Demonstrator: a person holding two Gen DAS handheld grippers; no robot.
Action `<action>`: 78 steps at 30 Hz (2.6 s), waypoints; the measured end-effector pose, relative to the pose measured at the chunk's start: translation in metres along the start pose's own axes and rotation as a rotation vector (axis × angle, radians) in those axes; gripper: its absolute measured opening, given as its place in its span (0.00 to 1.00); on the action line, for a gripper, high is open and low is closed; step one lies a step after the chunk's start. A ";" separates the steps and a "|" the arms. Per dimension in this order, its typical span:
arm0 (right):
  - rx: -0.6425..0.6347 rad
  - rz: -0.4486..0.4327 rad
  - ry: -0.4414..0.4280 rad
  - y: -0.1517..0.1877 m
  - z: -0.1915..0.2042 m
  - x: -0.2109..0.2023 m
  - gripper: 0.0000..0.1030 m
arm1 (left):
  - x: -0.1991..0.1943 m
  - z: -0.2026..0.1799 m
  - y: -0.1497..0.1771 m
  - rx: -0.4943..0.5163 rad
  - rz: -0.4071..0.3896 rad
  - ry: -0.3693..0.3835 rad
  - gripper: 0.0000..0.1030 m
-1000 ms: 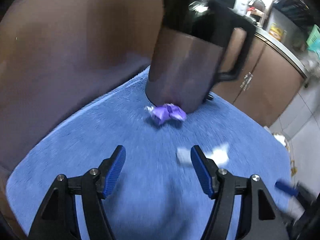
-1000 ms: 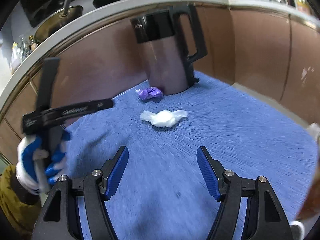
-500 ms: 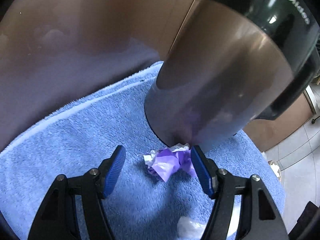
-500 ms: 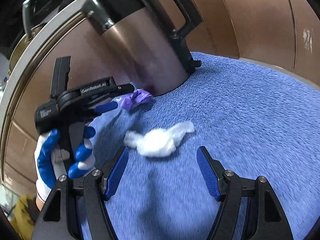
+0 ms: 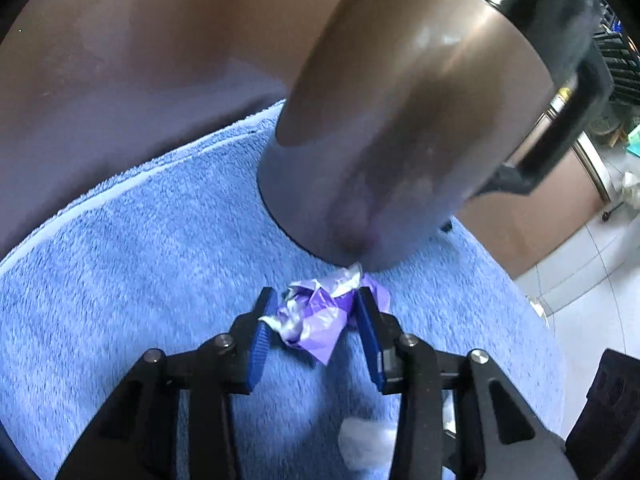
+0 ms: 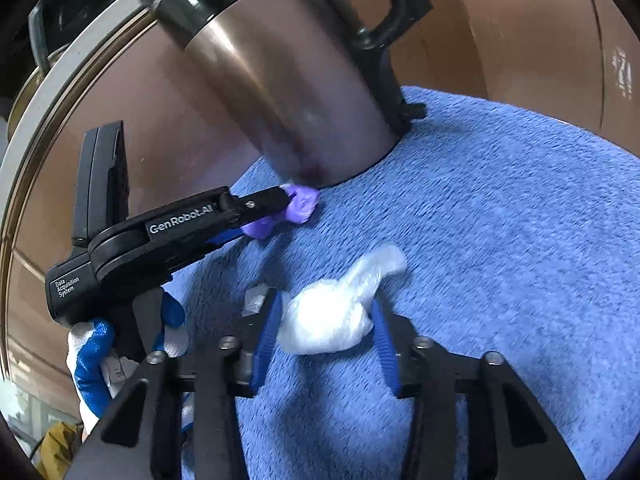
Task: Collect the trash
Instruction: 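Grasp the purple wrapper by the kettle with the left tool while the right tool grasps the clear plastic wrapper, then carry both wrappers to the trash bin and open both tools over it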
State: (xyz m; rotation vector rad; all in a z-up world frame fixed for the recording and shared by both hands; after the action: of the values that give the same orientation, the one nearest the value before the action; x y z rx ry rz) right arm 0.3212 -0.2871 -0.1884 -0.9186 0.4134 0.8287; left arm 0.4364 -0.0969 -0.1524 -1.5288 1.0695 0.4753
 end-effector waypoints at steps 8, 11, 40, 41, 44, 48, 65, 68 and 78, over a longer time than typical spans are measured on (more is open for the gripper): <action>-0.042 0.013 -0.036 0.017 0.017 -0.013 0.28 | -0.031 0.010 0.020 -0.034 -0.005 0.008 0.33; -0.042 0.002 -0.054 0.025 0.024 -0.030 0.28 | -0.051 0.017 0.028 -0.043 -0.022 -0.002 0.32; -0.203 -0.412 0.023 0.153 0.091 -0.366 0.28 | -0.342 -0.046 0.158 0.095 -0.353 0.036 0.33; -0.201 -0.425 0.035 0.157 0.089 -0.374 0.28 | -0.347 -0.049 0.162 0.096 -0.356 0.039 0.33; -0.193 -0.458 0.068 0.170 0.083 -0.397 0.28 | -0.356 -0.056 0.175 0.097 -0.355 0.054 0.33; -0.177 -0.490 0.114 0.185 0.067 -0.426 0.28 | -0.359 -0.073 0.187 0.131 -0.341 0.064 0.33; 0.108 -0.516 0.420 0.234 -0.072 -0.469 0.29 | -0.288 -0.250 0.231 0.434 -0.146 0.216 0.33; 0.175 -0.498 0.457 0.245 -0.104 -0.467 0.29 | -0.258 -0.289 0.241 0.496 -0.081 0.230 0.33; 0.375 -0.420 0.540 0.287 -0.198 -0.457 0.31 | -0.165 -0.398 0.288 0.637 0.114 0.276 0.35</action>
State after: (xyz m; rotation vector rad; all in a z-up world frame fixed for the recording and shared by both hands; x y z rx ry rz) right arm -0.1841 -0.5592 -0.1618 -0.8259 0.7825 0.0978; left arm 0.0139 -0.3869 -0.0788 -0.9829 1.3650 -0.0181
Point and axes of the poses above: each gripper's, at about its wrist camera, not at the fingertips, and x roughly the way its jaws point, z to its left, y to its underside, the point moved 2 cm from there along x, roughly the way its jaws point, and after that the axes turned 7 degrees about -y, right-handed, at the moved point
